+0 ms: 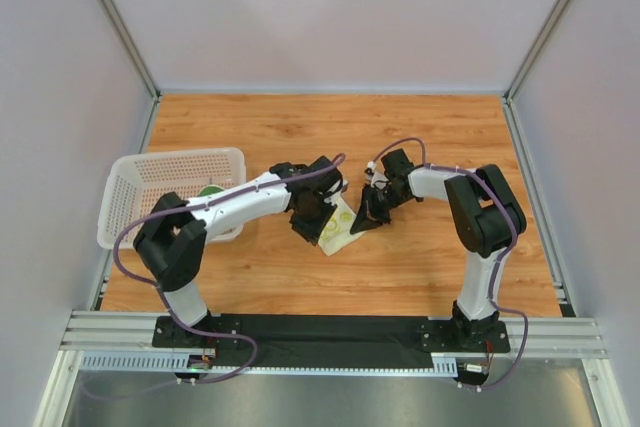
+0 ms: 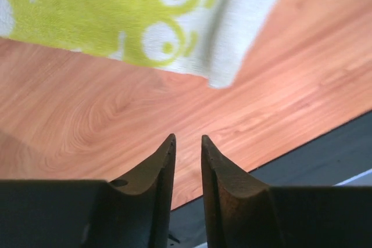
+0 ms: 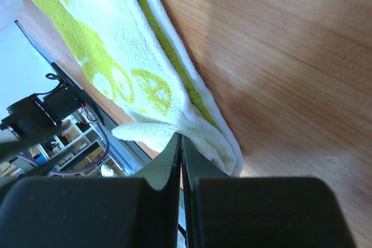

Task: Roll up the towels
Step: Roll the towel

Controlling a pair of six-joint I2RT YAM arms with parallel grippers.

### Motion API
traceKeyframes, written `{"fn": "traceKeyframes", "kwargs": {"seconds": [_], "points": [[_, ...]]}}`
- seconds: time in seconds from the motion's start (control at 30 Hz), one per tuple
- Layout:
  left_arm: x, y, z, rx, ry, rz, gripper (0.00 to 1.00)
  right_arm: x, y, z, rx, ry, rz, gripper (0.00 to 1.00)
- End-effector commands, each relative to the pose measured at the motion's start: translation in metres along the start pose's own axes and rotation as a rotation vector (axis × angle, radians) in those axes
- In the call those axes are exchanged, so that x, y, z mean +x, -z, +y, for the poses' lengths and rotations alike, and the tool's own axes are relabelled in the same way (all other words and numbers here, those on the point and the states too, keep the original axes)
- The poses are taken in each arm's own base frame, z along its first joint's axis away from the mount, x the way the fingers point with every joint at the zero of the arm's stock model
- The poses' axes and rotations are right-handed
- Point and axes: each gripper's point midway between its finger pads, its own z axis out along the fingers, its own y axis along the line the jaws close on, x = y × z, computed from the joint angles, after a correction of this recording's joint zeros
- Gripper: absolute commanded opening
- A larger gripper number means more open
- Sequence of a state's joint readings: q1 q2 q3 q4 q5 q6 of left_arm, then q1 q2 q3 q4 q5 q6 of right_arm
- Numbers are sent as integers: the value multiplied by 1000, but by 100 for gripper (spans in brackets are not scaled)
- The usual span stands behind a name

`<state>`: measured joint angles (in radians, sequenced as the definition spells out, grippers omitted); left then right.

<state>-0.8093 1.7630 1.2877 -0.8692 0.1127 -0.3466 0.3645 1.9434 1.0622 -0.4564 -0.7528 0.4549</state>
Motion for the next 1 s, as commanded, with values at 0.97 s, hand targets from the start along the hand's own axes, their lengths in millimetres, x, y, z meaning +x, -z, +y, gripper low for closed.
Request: {"fn": "traceKeyframes", "kwargs": {"seconds": [0.97], "points": [[-39,-39,-55,-84,-418,-99,41,-12,-5,-27,133,30,-29,0]]}}
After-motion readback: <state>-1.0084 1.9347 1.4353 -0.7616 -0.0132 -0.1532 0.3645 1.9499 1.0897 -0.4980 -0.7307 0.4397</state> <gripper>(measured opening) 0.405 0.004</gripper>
